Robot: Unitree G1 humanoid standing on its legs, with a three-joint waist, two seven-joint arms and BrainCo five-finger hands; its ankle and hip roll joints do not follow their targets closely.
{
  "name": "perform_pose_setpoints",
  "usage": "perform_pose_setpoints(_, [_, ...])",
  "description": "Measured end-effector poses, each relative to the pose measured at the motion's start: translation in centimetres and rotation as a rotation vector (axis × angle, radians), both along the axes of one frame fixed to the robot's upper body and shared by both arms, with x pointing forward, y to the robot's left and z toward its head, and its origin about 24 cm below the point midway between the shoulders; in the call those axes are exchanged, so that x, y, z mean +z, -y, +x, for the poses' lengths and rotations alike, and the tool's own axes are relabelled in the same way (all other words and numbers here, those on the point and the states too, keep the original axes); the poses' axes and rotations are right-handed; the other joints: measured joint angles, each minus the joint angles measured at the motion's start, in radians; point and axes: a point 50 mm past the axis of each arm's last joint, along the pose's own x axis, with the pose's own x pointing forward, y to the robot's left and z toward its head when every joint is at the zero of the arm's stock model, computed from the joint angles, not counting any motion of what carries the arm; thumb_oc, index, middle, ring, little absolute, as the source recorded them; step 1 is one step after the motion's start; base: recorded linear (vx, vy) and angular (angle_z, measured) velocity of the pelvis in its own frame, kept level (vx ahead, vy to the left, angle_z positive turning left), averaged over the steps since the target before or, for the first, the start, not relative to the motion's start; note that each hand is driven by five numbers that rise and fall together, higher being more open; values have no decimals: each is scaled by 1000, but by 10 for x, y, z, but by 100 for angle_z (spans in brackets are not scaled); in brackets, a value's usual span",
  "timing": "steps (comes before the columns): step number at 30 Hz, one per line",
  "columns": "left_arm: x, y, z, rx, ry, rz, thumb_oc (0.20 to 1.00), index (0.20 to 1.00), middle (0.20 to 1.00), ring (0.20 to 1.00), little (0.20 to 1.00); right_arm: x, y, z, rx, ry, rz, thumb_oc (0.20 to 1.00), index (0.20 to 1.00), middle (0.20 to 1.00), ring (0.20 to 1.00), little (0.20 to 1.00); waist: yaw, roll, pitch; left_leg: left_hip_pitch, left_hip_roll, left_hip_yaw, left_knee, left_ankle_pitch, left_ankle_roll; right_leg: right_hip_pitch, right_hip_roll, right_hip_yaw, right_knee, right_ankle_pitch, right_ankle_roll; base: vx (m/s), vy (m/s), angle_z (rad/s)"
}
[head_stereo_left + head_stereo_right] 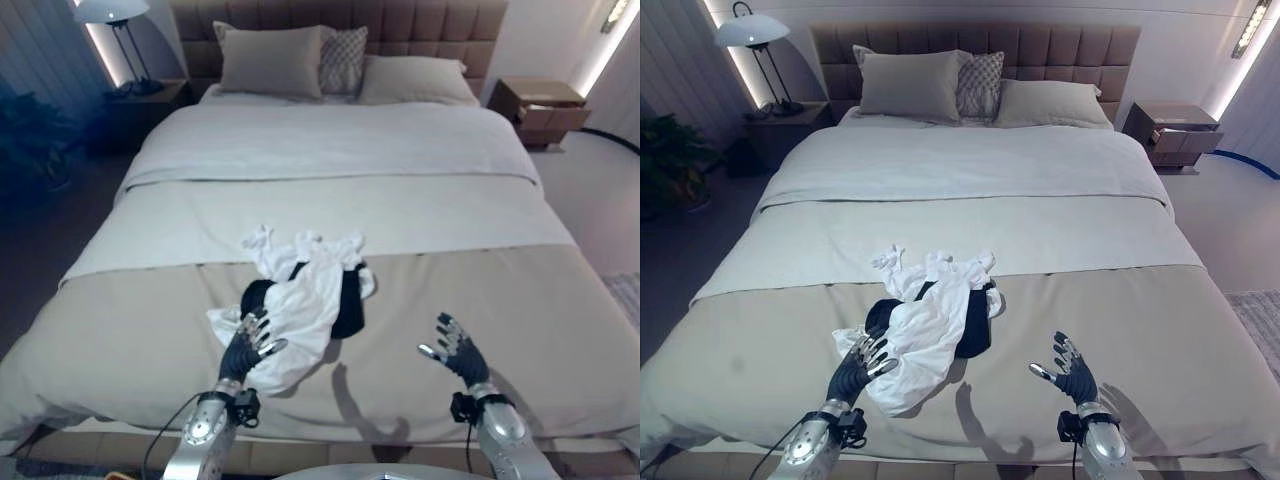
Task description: Pick up clothes into the bucket
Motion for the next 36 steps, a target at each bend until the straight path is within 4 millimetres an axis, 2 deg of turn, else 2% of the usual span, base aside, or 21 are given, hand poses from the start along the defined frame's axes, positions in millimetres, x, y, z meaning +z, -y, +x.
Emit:
perform_pose_setpoints(1, [-1,2,0,9,-1,-17,1000,1000,1000,1000,1000,0,1,0,-12,1,-19,1000,1000,1000,1000,1000,1,20,22,1,-1,-1,0,0,0,1,0,-1,-2,-1,2,27,-15,-6])
perform_pose_setpoints(20, [-2,1,0,21,-8,-12,1000,1000,1000,1000,1000,1,2,0,-9,1,-29,1000,1000,1000,1000,1000,1,19,29,-1,-1,-2,0,0,0,0,0,-1,-2,-1,2,2,-1,0])
perform_pose_setpoints(28, [-2,0,-1,28,-11,-12,1000,1000,1000,1000,1000,5,8,3,1,13,-56,1000,1000,1000,1000,1000,3,28,52,-52,-7,-27,1,8,1,-34,-5,-25,0,-1,2,-20,14,8])
perform_pose_setpoints(32, [-2,0,0,28,-8,-12,1000,1000,1000,1000,1000,11,8,13,24,45,-100,1000,1000,1000,1000,1000,12,31,68,-77,-13,-35,13,14,7,-48,-9,-31,1,2,0,-30,10,9])
perform_pose_setpoints(36, [5,1,10,28,31,-9,1000,1000,1000,1000,1000,26,6,35,22,118,-142,1000,1000,1000,1000,1000,31,35,115,-149,-21,-67,65,14,7,-85,-18,-61,18,0,1,-101,29,21])
